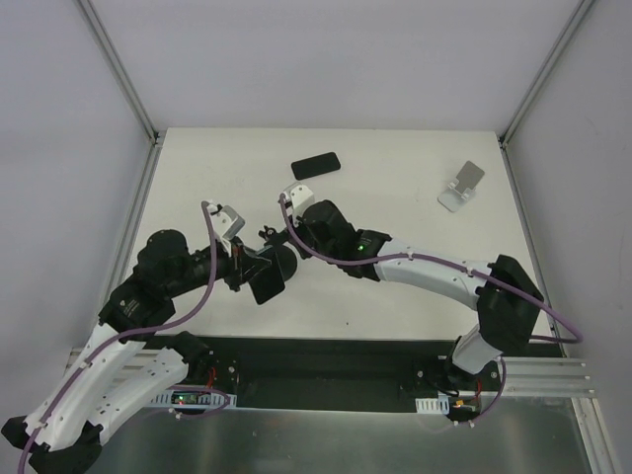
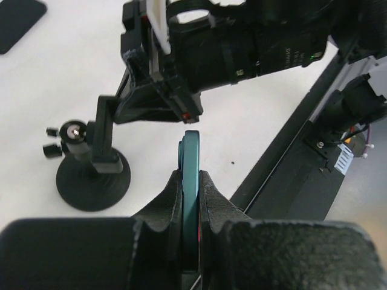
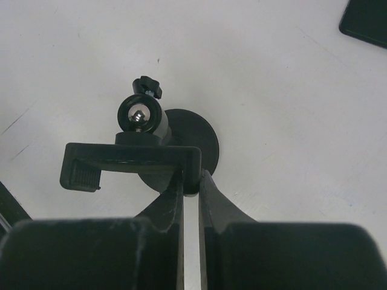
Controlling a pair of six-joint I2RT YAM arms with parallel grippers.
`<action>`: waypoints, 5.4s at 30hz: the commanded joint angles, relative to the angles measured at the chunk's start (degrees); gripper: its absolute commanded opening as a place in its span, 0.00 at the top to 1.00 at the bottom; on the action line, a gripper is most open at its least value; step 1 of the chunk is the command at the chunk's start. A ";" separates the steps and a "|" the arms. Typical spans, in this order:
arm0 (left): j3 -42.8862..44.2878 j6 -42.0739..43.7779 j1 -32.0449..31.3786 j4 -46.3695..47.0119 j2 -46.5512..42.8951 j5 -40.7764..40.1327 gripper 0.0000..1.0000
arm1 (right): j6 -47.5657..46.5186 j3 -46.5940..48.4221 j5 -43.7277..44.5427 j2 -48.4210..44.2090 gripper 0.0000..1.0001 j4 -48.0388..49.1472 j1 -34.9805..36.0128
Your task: Place the phone on the phone stand
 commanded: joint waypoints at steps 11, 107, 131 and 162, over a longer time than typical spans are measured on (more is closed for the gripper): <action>1.06 4.77 -0.32 34.40 17.10 25.66 1.00 | -8.33 -12.40 -26.06 -12.44 0.99 6.63 -9.25; -9.57 8.98 -1.64 30.57 15.98 -33.65 1.00 | -2.18 -45.90 18.91 -31.25 0.26 49.52 3.85; 29.77 21.83 37.90 36.11 58.23 56.06 1.00 | 6.16 -42.73 -0.34 -23.87 0.26 47.67 -3.09; 54.50 37.21 35.89 22.57 84.18 65.58 1.00 | 10.48 -40.27 -8.34 -13.58 0.28 49.43 -10.48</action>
